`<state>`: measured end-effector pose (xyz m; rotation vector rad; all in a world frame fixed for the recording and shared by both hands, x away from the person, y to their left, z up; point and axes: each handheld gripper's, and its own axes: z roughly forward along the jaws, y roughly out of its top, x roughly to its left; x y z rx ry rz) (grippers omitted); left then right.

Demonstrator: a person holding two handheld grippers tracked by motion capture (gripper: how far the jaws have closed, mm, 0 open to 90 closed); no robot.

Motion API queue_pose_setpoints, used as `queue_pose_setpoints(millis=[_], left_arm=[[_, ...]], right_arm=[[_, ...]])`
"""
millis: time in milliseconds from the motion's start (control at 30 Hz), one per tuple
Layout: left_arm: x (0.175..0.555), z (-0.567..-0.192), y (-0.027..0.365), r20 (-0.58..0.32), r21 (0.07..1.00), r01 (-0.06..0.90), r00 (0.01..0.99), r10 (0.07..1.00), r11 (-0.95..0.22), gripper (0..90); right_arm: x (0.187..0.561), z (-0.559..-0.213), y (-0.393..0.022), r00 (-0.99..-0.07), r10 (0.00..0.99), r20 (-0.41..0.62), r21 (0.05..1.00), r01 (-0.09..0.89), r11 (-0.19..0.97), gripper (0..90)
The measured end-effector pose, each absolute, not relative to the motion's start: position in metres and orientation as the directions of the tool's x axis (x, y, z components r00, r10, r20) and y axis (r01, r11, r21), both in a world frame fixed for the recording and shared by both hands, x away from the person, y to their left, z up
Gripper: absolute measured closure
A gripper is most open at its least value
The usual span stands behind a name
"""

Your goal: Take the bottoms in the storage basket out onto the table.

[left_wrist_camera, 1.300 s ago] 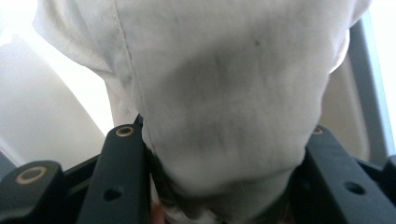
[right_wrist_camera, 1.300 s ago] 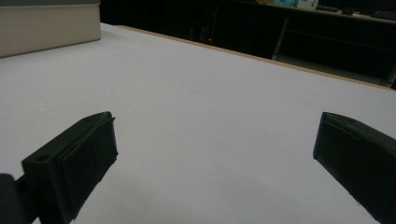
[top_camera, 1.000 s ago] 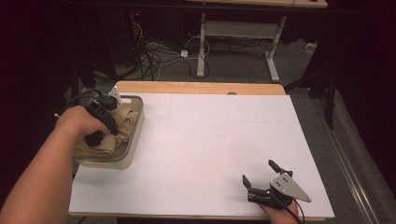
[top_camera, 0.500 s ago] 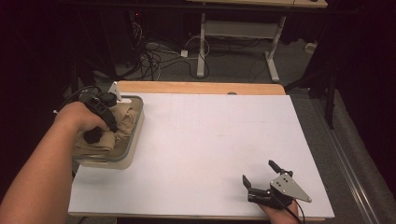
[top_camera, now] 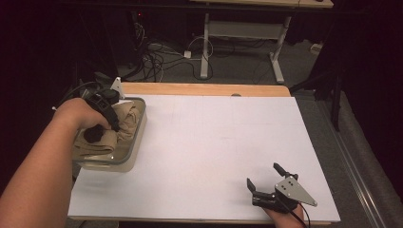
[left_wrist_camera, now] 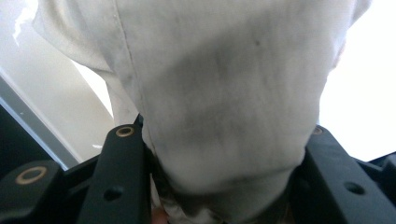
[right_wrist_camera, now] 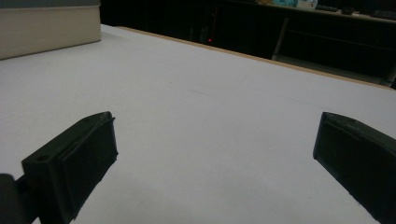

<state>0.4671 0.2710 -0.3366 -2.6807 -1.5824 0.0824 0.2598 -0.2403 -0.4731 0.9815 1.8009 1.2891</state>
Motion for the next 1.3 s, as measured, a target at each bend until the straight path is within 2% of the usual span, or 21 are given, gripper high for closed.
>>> queue_pose_setpoints(millis=[500, 1300], left_arm=[[0.466, -0.316, 0.262, -0.038, -0.068, 0.871, 0.486, 0.873, -0.487, 54.2], [0.465, -0.289, 0.219, -0.020, -0.074, 0.842, 0.534, 0.845, -0.534, 54.2]], right_arm=[[0.259, -0.472, -0.240, -0.464, 0.879, -0.114, 0.961, 0.174, 0.216, 0.5], [0.259, -0.473, -0.241, -0.463, 0.879, -0.115, 0.961, 0.173, 0.217, 0.5]])
